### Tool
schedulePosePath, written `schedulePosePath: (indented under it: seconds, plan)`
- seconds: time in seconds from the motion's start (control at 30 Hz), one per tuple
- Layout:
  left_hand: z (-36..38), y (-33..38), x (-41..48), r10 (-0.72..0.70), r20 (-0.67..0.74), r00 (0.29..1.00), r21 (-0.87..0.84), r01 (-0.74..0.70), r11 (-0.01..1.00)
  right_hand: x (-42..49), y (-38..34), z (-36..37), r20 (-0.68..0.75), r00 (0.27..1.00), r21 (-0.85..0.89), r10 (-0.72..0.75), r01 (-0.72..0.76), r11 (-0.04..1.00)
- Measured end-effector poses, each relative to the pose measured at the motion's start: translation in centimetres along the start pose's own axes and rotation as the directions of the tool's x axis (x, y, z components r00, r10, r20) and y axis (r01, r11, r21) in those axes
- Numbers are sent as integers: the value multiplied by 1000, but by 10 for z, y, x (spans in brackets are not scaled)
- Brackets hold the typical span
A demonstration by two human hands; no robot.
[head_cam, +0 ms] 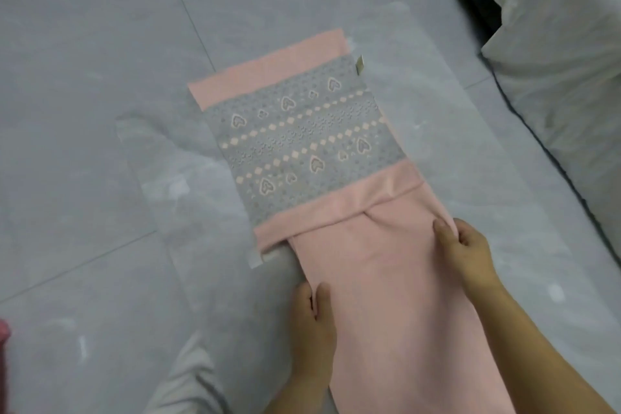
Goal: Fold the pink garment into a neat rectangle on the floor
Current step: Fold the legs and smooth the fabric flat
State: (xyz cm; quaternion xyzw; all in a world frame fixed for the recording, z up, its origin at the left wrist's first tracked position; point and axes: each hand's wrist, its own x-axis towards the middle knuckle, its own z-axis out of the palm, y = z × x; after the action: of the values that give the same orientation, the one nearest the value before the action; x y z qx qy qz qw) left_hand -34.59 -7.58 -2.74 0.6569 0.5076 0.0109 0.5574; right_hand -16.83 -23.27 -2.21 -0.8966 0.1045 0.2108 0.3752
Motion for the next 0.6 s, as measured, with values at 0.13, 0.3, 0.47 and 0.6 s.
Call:
schedulePosePath:
  seconds: [0.13,0.3,0.47,0.6]
  plan:
    - [-15,7,-37,148,-107,983,-85,-157,984,-20,-5,-26,-50,986,185,-159,165,969]
    - [-30,4,-68,166,-163,973,-157,-192,969,-45,8,-53,-69,983,269,-171,184,945]
    - [-31,9,-83,31,-142,989,-279,-70,958,-58,13,-66,-45,991,251,-128,135,958]
    - [-29,4,-86,146,-50,988,-129,-151,980,-61,11,-67,147,975,148,-165,143,979]
